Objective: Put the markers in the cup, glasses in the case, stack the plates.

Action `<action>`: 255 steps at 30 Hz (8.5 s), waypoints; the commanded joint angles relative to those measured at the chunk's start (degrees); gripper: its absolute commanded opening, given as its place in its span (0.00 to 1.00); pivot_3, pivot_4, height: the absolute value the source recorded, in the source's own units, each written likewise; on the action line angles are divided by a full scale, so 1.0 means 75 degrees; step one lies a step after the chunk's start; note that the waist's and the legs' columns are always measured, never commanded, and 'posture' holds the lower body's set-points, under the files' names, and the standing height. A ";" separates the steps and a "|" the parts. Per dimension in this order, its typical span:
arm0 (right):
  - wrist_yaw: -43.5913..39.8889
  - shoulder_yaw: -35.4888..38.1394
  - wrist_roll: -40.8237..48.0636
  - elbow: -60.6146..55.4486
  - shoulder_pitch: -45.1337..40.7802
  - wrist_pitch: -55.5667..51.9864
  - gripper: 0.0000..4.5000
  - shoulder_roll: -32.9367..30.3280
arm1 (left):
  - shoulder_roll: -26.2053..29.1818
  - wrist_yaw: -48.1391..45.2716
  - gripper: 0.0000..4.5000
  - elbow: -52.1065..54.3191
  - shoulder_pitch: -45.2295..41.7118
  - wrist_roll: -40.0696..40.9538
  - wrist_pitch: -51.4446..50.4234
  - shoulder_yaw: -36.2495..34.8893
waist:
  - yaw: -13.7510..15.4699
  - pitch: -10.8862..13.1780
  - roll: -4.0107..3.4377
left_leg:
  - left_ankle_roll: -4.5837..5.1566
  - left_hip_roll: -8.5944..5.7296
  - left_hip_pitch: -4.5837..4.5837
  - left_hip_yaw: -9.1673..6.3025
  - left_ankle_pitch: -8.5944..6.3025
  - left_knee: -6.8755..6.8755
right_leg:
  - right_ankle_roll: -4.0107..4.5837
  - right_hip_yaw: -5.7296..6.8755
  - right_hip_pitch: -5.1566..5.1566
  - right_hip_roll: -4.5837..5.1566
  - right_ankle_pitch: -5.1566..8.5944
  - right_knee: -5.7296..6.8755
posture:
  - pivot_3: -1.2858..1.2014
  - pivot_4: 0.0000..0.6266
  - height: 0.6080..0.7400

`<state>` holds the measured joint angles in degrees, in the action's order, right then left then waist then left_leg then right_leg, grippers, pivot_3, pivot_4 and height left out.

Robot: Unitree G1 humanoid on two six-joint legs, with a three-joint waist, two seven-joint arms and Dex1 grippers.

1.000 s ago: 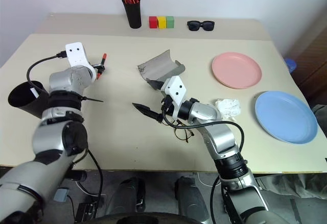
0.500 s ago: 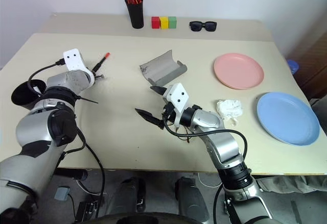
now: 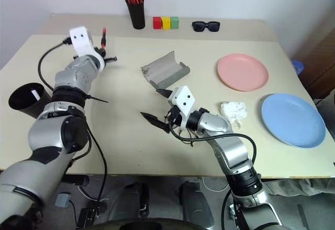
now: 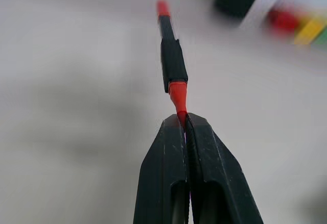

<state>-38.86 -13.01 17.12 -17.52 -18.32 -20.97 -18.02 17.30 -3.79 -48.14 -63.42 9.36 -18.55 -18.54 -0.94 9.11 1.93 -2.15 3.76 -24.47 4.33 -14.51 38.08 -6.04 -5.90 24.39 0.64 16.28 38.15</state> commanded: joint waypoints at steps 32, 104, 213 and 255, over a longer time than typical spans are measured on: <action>-0.0931 0.0299 0.0610 0.0372 -0.1046 0.0105 1.00 0.0024 | -0.0515 0.2410 0.01 1.0660 0.5997 -0.1338 -0.0614 -0.0265 | 0.0009 -0.0003 0.0003 | 0.0002 0.0006 0.0009 -0.0005 0.0000 0.0012 | 0.0002 -0.0002 -0.0010 0.0004 -0.0001 0.0011 | 0.52 0.24 0.89; -0.1155 0.0152 0.0253 0.0480 -0.0779 0.0294 1.00 -0.0602 | -0.2039 0.1664 0.01 0.7753 0.3081 -0.1101 -0.8241 -0.0762 | 0.0027 -0.0007 0.0008 | 0.0002 0.0000 0.0008 -0.0012 -0.0001 0.0011 | 0.0003 -0.0001 -0.0010 0.0005 -0.0001 0.0006 | 0.52 0.24 0.89; 0.0453 0.2459 -0.0565 -0.1665 0.2095 -0.0215 1.00 -0.2487 | -0.0573 -0.6541 0.01 0.0378 0.0576 -0.0503 0.0088 0.3594 | -0.0016 -0.0001 0.0002 | 0.0009 -0.0005 0.0003 -0.0005 -0.0004 0.0004 | 0.0001 -0.0007 -0.0007 -0.0002 0.0003 -0.0009 | 0.52 0.24 0.89; 0.0489 0.0641 0.0170 -0.3092 0.0210 -0.4576 1.00 -0.2944 | 0.2385 -0.8102 0.39 0.7062 0.4604 0.0097 0.0564 0.3288 | 0.0000 -0.0001 -0.0011 | 0.0012 0.0012 0.0005 -0.0001 -0.0005 0.0015 | 0.0005 -0.0012 -0.0003 -0.0002 0.0005 0.0008 | 0.52 0.24 0.89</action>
<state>-36.37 -8.02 18.24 -38.30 -15.49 -52.89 -39.84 34.53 -65.55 -0.65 -29.13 7.70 -13.00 8.80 -0.94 9.11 1.84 -2.06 3.84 -24.43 4.32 -14.55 38.20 -6.00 -5.99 24.36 0.64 16.32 38.21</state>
